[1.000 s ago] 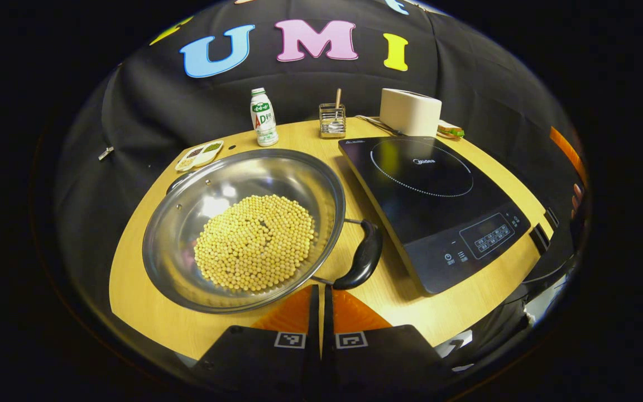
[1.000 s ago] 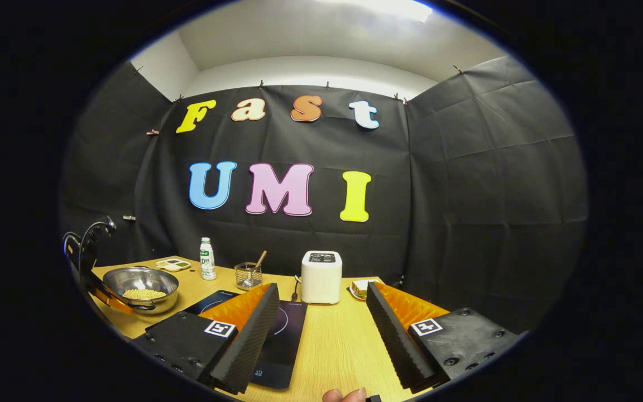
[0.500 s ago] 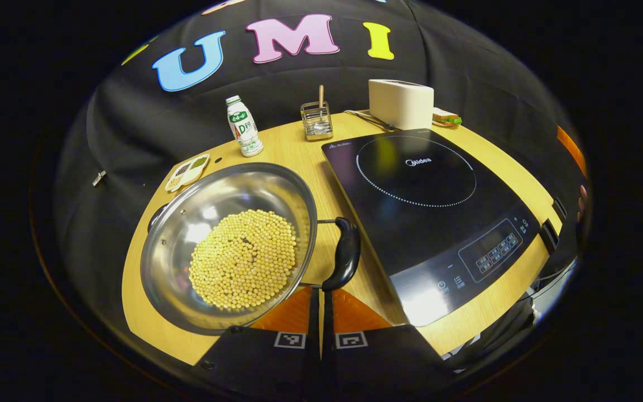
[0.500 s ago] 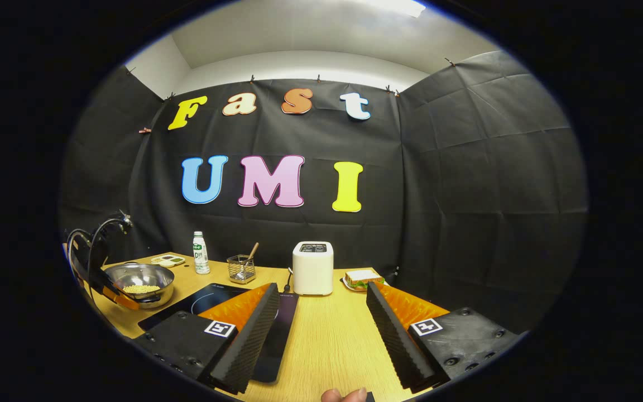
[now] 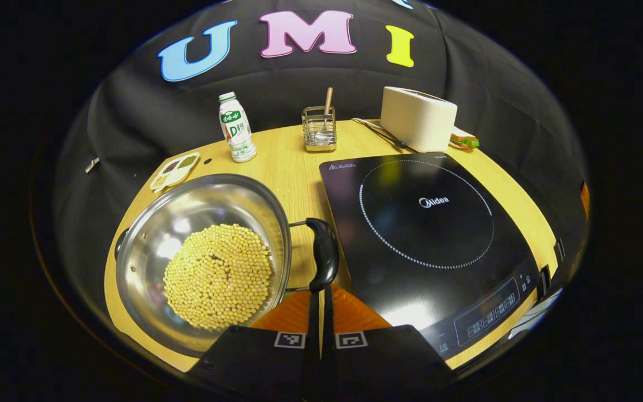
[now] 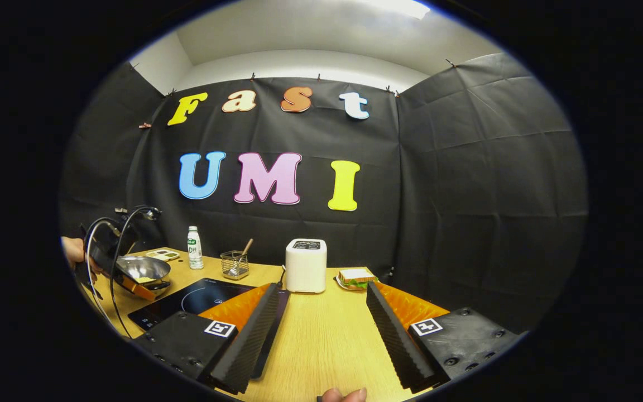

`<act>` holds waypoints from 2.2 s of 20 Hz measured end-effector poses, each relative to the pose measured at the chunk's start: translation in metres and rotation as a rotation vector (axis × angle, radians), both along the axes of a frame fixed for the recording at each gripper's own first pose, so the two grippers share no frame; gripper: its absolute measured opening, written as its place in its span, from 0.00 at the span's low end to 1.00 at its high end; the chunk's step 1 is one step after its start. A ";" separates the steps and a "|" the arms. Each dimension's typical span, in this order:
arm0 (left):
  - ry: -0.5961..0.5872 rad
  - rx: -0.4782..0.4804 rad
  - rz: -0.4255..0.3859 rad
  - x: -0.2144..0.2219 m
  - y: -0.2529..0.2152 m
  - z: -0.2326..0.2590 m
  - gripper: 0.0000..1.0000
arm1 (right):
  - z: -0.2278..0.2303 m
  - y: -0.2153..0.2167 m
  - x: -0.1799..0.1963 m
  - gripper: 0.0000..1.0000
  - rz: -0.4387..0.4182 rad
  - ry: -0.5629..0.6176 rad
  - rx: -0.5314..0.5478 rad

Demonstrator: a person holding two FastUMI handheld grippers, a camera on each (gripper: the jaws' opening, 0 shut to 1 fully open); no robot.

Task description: First push the handle of the pot to place it horizontally, then grasp the pot with both hands and set it on the induction cooktop.

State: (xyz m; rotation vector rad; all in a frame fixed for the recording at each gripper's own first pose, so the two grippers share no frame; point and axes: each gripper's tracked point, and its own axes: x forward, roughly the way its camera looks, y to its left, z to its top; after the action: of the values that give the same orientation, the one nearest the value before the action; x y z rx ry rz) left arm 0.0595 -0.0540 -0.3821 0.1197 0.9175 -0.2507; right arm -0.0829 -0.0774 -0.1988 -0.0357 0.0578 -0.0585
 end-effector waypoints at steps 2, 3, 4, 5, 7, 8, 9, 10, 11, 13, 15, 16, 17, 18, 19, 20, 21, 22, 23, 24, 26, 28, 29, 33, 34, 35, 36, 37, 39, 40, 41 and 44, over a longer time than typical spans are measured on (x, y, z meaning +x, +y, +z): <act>-0.014 0.017 -0.004 0.016 -0.003 -0.001 0.05 | 0.000 -0.001 0.000 0.98 -0.001 0.001 -0.008; -0.022 0.018 0.000 0.021 -0.005 -0.002 0.05 | 0.000 0.000 0.000 0.98 -0.002 0.001 -0.011; -0.031 0.016 0.007 0.026 -0.007 -0.002 0.05 | 0.001 0.001 0.000 0.98 -0.001 0.001 -0.014; -0.039 0.012 0.016 0.028 -0.006 -0.002 0.05 | 0.000 0.002 0.000 0.98 0.001 0.003 -0.016; -0.071 -0.008 0.025 0.025 -0.006 0.005 0.05 | 0.000 0.008 0.002 0.98 0.010 0.009 -0.020; -0.097 -0.005 0.028 0.023 -0.003 0.011 0.05 | 0.001 0.011 0.002 0.98 0.014 0.011 -0.022; -0.125 -0.002 0.033 0.019 0.003 0.016 0.05 | 0.001 0.014 0.004 0.98 0.012 0.013 -0.023; -0.171 -0.003 0.042 0.016 0.009 0.027 0.05 | 0.000 0.015 0.006 0.98 0.006 0.020 -0.025; -0.215 -0.020 0.049 0.013 0.013 0.038 0.05 | -0.001 0.019 0.006 0.98 0.006 0.030 -0.026; -0.284 -0.080 0.067 0.001 0.024 0.066 0.08 | -0.001 0.037 0.009 0.98 0.036 0.042 -0.015; -0.346 -0.120 0.089 -0.009 0.041 0.094 0.36 | 0.001 0.059 0.014 0.98 0.085 0.053 0.011; -0.379 -0.130 0.101 -0.012 0.054 0.109 0.57 | 0.003 0.073 0.016 0.98 0.115 0.059 0.034; -0.413 -0.145 0.117 -0.016 0.068 0.122 0.79 | 0.005 0.086 0.019 0.98 0.146 0.068 0.061; -0.435 -0.155 0.143 -0.017 0.086 0.133 0.85 | 0.007 0.100 0.023 0.98 0.174 0.081 0.088; -0.450 -0.163 0.167 -0.019 0.105 0.140 0.87 | 0.008 0.114 0.027 0.98 0.200 0.098 0.114; -0.454 -0.162 0.200 -0.019 0.126 0.144 0.89 | 0.010 0.128 0.033 0.98 0.225 0.120 0.133; -0.451 -0.155 0.236 -0.020 0.149 0.144 0.93 | 0.012 0.143 0.038 0.98 0.248 0.136 0.147; -0.443 -0.149 0.264 -0.021 0.171 0.143 0.95 | 0.016 0.157 0.044 0.98 0.268 0.146 0.155; -0.437 -0.149 0.289 -0.022 0.189 0.141 0.95 | 0.019 0.172 0.051 0.98 0.291 0.154 0.156; -0.424 -0.152 0.309 -0.023 0.206 0.139 0.95 | 0.019 0.187 0.058 0.98 0.314 0.168 0.148; -0.393 -0.145 0.344 -0.022 0.241 0.130 0.95 | 0.012 0.214 0.072 0.99 0.349 0.210 0.136; -0.356 -0.145 0.364 -0.015 0.267 0.122 0.95 | -0.001 0.242 0.083 0.99 0.385 0.274 0.146; -0.328 -0.142 0.369 -0.009 0.278 0.117 0.95 | -0.006 0.255 0.089 0.99 0.399 0.307 0.157; -0.196 -0.116 0.373 0.022 0.310 0.088 0.95 | -0.038 0.302 0.118 0.99 0.428 0.457 0.219; -0.165 -0.098 0.369 0.029 0.316 0.078 0.95 | -0.048 0.313 0.127 0.99 0.433 0.501 0.235; -0.130 -0.077 0.363 0.033 0.321 0.066 0.95 | -0.058 0.324 0.135 0.98 0.439 0.550 0.256; -0.093 -0.060 0.365 0.037 0.327 0.053 0.95 | -0.069 0.335 0.135 0.98 0.446 0.600 0.275; -0.052 -0.063 0.363 0.041 0.329 0.041 0.95 | -0.081 0.346 0.138 0.98 0.450 0.645 0.292; -0.001 -0.089 0.363 0.046 0.328 0.024 0.95 | -0.100 0.362 0.146 0.98 0.461 0.726 0.319; 0.017 -0.099 0.358 0.048 0.327 0.017 0.95 | -0.109 0.369 0.150 0.99 0.466 0.764 0.328; 0.028 -0.106 0.355 0.049 0.326 0.011 0.95 | -0.118 0.374 0.153 0.99 0.462 0.801 0.335; 0.037 -0.117 0.350 0.057 0.326 0.000 0.95 | -0.144 0.389 0.162 0.99 0.445 0.901 0.371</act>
State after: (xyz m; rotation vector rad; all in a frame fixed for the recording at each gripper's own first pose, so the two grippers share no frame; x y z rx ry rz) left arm 0.1164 0.2725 -0.3818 -0.1537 0.9421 0.0193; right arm 0.0792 0.3120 -0.3430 0.2996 0.9570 0.4190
